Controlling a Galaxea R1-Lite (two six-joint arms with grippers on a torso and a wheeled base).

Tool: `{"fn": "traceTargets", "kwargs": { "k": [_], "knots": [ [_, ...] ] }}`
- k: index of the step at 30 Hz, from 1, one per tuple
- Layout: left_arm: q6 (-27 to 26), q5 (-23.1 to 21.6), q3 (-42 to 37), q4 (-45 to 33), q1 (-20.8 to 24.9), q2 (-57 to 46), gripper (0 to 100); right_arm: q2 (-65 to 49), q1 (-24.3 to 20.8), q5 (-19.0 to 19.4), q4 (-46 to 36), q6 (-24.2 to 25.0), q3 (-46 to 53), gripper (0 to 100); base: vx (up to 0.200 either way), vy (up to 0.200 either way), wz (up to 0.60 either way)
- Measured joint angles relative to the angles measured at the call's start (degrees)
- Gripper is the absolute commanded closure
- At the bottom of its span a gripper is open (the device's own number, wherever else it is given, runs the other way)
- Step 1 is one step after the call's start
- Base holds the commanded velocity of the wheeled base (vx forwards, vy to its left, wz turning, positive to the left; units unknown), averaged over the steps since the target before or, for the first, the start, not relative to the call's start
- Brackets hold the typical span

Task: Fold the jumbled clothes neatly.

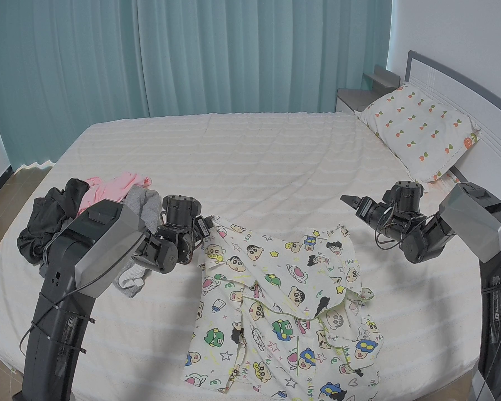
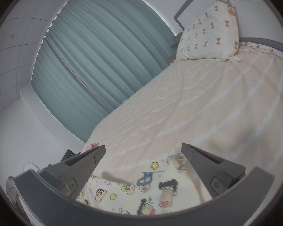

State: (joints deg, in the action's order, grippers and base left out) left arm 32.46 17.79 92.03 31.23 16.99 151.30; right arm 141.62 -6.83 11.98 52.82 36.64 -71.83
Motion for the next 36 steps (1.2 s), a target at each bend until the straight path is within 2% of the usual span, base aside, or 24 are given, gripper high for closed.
{"fn": "traceTargets", "kwargs": {
  "k": [2,7,14,19,23,27,30,36],
  "knots": [
    [-0.22,-0.96,-0.27,-1.76,-0.51,-0.50,0,-0.94,0.55,1.56,0.02,-0.02,2.78,0,0.000,0.000,0.00],
    [-0.34,-7.53,-1.29,-7.56,-1.37,-3.25,0,-4.46,2.39,7.14,0.13,-0.77,10.61,0,0.000,0.000,0.00],
    [-0.37,-10.42,-1.18,-15.96,-2.63,-6.45,0,-9.01,6.62,13.67,0.68,-8.64,20.98,0,0.000,0.000,0.00],
    [0.35,-10.98,-0.51,-17.41,-5.17,-7.85,0,-12.15,8.42,15.68,4.19,-11.23,29.99,0,0.000,0.000,0.00],
    [3.56,-13.01,-1.18,-18.08,-6.02,-9.42,0,-13.84,8.50,16.23,10.11,-11.50,36.96,0,0.000,0.000,0.00],
    [6.56,-17.47,-5.67,-18.70,-5.75,-13.01,0,-15.13,7.23,16.77,19.24,-11.47,45.76,0,0.000,0.000,0.00],
    [7.58,-19.81,-11.96,-18.52,-4.02,-16.26,0,-15.76,5.78,17.57,26.49,-10.90,52.18,0,0.000,0.000,0.00],
    [8.31,-22.21,-27.00,-16.62,4.47,-22.33,0,-17.07,0.24,18.48,33.37,-9.20,61.83,0,0.000,0.000,0.00]
  ]
}}
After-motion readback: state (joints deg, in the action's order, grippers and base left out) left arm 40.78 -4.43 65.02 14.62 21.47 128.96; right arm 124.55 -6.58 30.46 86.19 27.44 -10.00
